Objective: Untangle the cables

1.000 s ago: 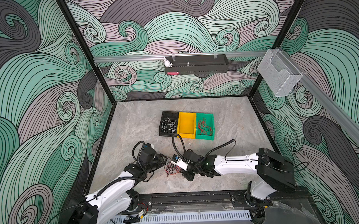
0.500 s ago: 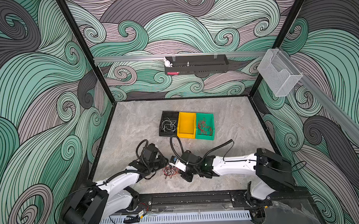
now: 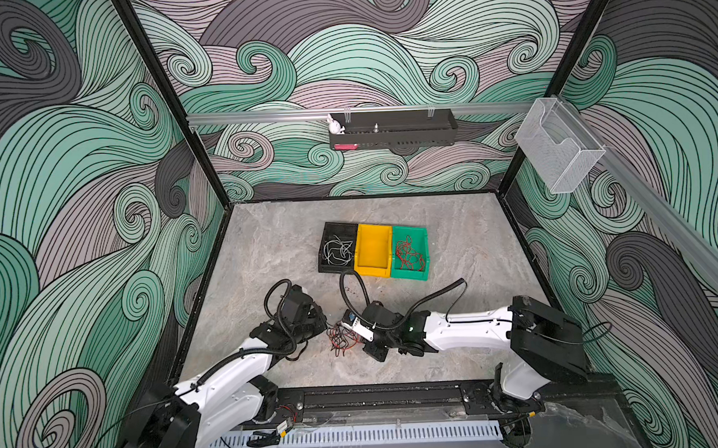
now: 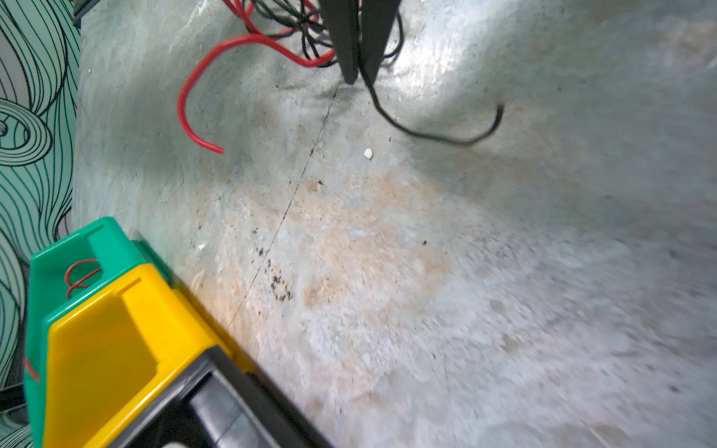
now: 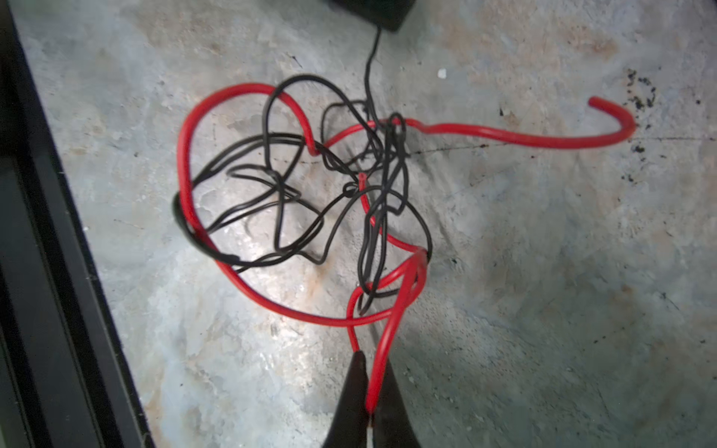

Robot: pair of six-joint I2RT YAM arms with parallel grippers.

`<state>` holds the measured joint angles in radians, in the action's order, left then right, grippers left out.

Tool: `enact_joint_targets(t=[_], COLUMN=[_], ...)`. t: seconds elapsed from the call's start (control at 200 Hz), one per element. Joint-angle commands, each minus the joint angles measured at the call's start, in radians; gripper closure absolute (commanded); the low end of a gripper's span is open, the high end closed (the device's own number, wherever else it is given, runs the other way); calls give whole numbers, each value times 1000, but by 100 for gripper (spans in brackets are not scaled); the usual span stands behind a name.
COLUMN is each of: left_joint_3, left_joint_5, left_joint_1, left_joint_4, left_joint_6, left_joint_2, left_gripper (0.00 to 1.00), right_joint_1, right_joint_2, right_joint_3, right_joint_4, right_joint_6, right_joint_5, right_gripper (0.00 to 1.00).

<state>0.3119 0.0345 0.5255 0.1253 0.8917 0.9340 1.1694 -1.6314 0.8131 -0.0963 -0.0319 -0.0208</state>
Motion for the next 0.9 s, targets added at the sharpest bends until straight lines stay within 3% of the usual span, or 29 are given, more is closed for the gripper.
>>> enact_joint_targets(t=[0.0,0.285,0.896], left_joint_3=[-8,-12,10], left_joint_5=[-117,-137,-181], left_joint_1=[-19,-104,-229], left_joint_4=[79,224,332], left_joint_6=[7,9,38], left_joint_2=[-93,-242,-301], left_gripper=[100,100,100], right_joint_1=[-20,-92,-384], right_joint_2=[-3,59,285], right_joint_3=[20,6,-96], right_joint_4=[-80,-160,-255], right_joint_6=[-51,-129,-276], right_joint_5=[-52,-71,41], right_gripper=[100,100,100])
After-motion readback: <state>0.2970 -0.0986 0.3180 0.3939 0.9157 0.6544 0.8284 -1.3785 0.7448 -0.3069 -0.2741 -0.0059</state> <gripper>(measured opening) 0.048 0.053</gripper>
